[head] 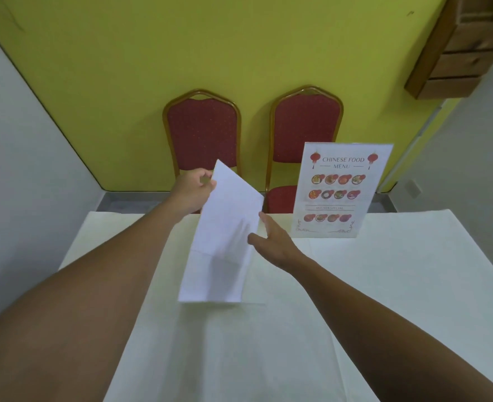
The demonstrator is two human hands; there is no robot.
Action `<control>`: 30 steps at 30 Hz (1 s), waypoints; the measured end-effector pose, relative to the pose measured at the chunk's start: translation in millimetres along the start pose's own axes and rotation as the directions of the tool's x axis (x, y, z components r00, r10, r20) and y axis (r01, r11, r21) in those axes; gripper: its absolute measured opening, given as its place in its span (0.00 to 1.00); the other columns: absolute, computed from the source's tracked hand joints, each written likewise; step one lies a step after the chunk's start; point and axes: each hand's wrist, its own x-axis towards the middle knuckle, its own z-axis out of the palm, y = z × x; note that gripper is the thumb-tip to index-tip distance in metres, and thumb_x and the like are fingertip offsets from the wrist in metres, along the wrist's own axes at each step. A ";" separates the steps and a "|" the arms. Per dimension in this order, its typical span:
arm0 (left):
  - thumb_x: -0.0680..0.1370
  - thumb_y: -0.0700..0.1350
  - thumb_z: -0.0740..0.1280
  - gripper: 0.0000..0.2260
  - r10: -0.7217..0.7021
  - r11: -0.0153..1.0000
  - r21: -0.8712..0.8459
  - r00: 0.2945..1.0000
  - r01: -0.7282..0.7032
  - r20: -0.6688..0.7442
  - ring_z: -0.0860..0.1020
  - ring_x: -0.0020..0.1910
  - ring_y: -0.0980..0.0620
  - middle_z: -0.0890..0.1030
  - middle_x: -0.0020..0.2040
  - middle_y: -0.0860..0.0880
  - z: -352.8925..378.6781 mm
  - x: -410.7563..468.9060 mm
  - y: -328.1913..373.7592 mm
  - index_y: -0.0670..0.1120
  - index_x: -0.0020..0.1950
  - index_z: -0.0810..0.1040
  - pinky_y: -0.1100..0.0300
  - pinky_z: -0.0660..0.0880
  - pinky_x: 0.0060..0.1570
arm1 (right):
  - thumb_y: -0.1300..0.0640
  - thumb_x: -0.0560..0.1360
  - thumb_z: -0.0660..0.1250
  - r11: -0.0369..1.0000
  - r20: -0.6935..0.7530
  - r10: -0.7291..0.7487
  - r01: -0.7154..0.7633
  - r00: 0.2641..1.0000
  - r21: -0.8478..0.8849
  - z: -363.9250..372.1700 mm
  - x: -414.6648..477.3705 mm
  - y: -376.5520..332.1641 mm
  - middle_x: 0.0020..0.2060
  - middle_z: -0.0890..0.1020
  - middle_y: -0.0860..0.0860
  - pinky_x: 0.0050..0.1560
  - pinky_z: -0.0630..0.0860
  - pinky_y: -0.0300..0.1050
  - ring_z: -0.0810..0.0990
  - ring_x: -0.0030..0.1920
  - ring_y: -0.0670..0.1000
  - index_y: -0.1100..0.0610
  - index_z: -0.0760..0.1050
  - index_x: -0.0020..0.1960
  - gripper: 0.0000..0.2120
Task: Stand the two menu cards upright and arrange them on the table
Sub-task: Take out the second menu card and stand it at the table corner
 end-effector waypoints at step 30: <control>0.77 0.35 0.62 0.13 -0.276 0.912 -0.305 0.960 0.275 0.039 0.80 0.54 0.49 0.83 0.54 0.52 0.5 -10.7 -17.9 0.52 0.54 0.76 0.50 0.79 0.53 | 0.62 0.73 0.65 0.900 -0.471 -0.180 0.338 0.864 0.275 -6.0 34.8 -48.9 0.55 0.84 0.45 0.48 0.84 0.52 0.82 0.57 0.46 0.50 0.73 0.66 0.22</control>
